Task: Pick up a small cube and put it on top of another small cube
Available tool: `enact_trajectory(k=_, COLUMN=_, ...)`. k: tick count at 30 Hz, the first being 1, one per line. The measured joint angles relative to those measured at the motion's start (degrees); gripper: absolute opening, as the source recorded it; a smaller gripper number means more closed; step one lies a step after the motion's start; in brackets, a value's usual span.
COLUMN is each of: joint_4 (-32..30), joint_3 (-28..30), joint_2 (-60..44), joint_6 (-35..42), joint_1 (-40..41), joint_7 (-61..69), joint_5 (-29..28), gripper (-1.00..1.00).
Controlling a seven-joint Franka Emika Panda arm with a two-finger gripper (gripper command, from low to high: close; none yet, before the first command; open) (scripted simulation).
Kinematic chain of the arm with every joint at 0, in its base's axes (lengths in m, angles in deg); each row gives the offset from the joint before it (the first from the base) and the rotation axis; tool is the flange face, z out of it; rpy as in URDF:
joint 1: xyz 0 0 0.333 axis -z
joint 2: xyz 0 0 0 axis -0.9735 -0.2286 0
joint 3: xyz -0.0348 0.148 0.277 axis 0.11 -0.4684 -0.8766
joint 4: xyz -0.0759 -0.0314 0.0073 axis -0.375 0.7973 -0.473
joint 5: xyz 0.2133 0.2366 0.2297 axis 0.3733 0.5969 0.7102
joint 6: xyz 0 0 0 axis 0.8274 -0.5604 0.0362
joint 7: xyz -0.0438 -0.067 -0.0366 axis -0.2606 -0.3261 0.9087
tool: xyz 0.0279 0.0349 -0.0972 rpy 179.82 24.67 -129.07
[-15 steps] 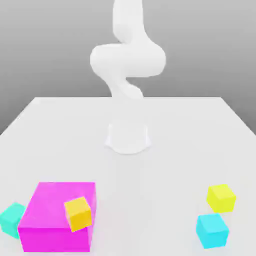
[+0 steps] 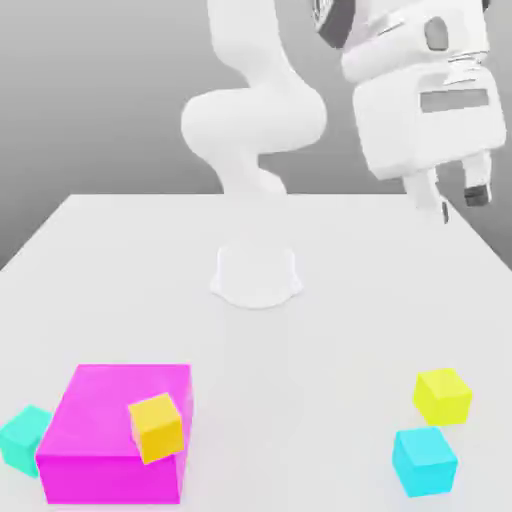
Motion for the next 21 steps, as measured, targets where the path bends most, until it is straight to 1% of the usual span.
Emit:
enact_trajectory(k=3, joint_4=-1.9, joint_3=-1.3, joint_2=-5.2, joint_6=-2.7, joint_1=-2.8, joint_7=6.7, joint_5=0.6, gripper=0.00)
enact_trajectory(k=6, joint_4=-3.9, joint_3=-2.9, joint_2=-10.3, joint_6=-5.4, joint_1=-5.6, joint_7=12.5, joint_5=-0.1, gripper=0.00)
enact_trajectory(k=9, joint_4=-6.0, joint_3=-4.2, joint_2=-15.3, joint_6=-8.3, joint_1=-8.7, joint_7=16.9, joint_5=-2.7, gripper=0.00)
enact_trajectory(k=13, joint_4=-8.2, joint_3=-4.2, joint_2=-21.8, joint_6=-12.4, joint_1=-10.7, joint_7=19.9, joint_5=-8.8, gripper=0.00)
enact_trajectory(k=15, joint_4=-7.9, joint_3=-4.0, joint_2=-25.6, joint_6=-15.5, joint_1=-11.1, joint_7=20.1, joint_5=-9.9, gripper=0.00)
enact_trajectory(k=18, joint_4=-6.9, joint_3=-4.0, joint_2=-31.9, joint_6=-20.5, joint_1=-11.2, joint_7=20.1, joint_5=-10.2, gripper=0.00)
enact_trajectory(k=19, joint_4=-6.7, joint_3=-4.0, joint_2=-33.4, joint_6=-21.8, joint_1=-11.1, joint_7=20.2, joint_5=-10.1, gripper=-1.00)
enact_trajectory(k=21, joint_4=-6.7, joint_3=-4.0, joint_2=-33.4, joint_6=-21.7, joint_1=-11.1, joint_7=20.2, joint_5=-10.1, gripper=-1.00)
